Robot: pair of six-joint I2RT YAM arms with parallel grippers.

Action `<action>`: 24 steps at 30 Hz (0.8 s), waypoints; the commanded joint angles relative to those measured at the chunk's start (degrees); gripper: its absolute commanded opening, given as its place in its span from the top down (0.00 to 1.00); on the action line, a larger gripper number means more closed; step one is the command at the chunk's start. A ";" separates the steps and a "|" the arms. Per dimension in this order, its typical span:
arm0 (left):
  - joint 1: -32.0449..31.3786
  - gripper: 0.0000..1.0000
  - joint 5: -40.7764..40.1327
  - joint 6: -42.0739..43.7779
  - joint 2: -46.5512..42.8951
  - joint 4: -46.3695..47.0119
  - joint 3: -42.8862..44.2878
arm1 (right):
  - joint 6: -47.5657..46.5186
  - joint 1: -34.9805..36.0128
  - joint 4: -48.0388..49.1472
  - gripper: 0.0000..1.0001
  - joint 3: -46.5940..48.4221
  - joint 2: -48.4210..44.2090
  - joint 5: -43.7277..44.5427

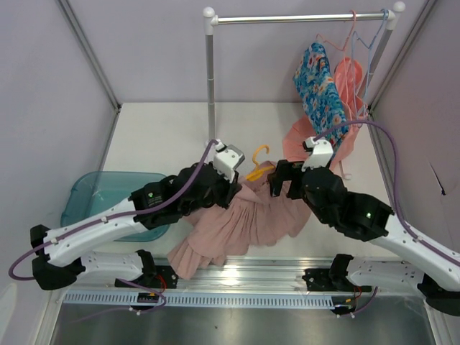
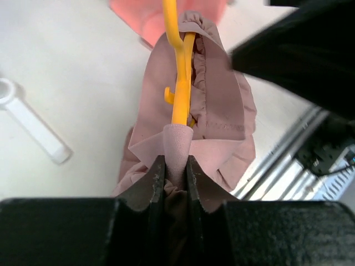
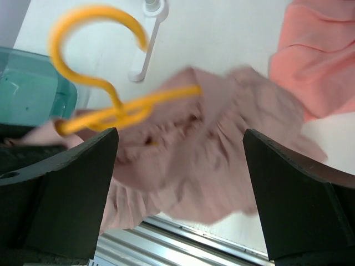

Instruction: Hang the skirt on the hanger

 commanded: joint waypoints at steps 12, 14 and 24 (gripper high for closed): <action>6.58 1.00 -21.64 9.33 6.11 9.07 28.90 | 3.81 -1.38 -7.04 0.01 5.30 -11.29 6.63; 9.91 1.00 -20.41 10.66 11.19 9.07 35.05 | 3.98 -1.38 -7.22 0.00 5.39 -11.29 6.01; 23.44 1.00 -12.86 10.32 33.78 5.21 66.62 | 4.69 -1.38 -9.41 0.00 5.57 -12.26 4.43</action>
